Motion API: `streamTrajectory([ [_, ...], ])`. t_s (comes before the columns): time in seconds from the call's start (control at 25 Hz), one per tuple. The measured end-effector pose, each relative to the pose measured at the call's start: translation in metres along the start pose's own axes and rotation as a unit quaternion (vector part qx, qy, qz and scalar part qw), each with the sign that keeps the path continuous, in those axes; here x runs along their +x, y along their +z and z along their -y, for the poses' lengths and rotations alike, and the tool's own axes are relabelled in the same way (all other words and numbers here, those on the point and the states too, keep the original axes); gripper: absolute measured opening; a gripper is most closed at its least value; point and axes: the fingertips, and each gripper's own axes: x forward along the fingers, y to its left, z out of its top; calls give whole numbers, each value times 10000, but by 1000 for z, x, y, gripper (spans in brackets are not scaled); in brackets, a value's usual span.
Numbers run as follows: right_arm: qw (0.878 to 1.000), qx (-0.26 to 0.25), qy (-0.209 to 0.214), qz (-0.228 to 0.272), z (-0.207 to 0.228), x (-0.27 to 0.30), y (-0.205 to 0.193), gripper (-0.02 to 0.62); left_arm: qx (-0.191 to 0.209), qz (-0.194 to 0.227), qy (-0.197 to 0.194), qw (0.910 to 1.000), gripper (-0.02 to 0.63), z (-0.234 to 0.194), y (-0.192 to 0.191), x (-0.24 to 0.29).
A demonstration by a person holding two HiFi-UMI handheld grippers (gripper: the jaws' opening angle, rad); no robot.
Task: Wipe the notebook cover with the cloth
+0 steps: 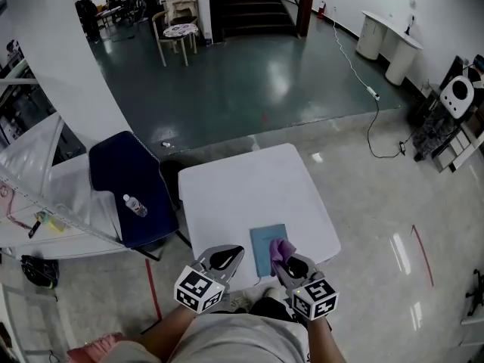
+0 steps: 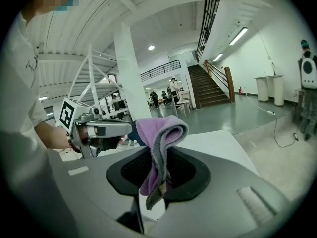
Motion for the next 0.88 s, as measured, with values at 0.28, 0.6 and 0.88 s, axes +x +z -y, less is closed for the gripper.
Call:
streamTrajectory([
  [0.28,9996,-26,262,-53,11,8,6,111,-9,47,200,9998,0,-6,7,10],
  [0.6,9977,-257,584,-229,35,10,19,112,-165,120,561,9982,-1,-10,16,27],
  [0.88,9959,-338,700,-452,56,15,11,112,-330,27,775,9964,-1,-14,3,36],
])
